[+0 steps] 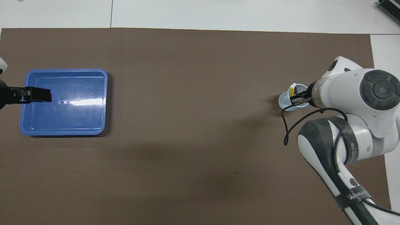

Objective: Transfer and insert pens with both arms

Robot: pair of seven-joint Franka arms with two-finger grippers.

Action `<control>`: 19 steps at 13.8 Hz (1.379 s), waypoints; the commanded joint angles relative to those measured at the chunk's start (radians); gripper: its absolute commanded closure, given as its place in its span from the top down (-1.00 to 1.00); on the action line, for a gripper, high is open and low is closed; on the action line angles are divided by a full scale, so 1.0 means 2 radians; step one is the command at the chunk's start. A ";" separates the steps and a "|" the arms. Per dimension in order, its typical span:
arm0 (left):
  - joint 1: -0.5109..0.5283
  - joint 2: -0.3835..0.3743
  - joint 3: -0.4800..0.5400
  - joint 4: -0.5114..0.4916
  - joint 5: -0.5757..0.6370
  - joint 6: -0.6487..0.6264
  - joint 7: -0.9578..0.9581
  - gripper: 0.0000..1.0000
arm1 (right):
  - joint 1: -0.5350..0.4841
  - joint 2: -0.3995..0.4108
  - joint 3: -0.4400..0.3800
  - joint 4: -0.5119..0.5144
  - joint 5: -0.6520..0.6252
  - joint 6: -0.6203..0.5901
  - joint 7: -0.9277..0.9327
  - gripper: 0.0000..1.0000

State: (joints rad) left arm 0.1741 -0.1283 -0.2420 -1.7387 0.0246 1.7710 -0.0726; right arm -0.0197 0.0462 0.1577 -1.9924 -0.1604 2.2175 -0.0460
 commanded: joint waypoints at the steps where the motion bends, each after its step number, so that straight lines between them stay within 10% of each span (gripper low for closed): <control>1: -0.004 -0.021 0.002 0.018 0.011 -0.004 -0.001 1.00 | -0.007 0.001 0.004 -0.005 0.010 0.011 0.007 -1.00; 4: 0.002 -0.029 0.007 0.012 0.011 -0.018 0.000 1.00 | -0.009 0.001 0.003 -0.005 0.010 0.011 0.003 -1.00; 5: 0.003 -0.029 0.007 0.012 0.011 -0.022 0.000 1.00 | -0.009 0.001 0.003 -0.005 0.010 0.012 0.002 -0.69; 7: 0.003 -0.031 0.009 0.012 0.011 -0.024 0.000 1.00 | -0.009 0.001 0.003 -0.004 0.010 0.011 0.006 0.99; 19: 0.002 -0.031 0.008 0.012 0.011 -0.026 0.000 1.00 | -0.010 0.002 0.003 -0.003 0.010 0.011 0.002 1.00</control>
State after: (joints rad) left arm 0.1763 -0.1778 -0.2258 -1.7073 0.0255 1.7327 -0.0727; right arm -0.0214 0.0495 0.1530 -1.9925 -0.1591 2.2189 -0.0418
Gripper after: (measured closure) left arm 0.000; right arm 0.000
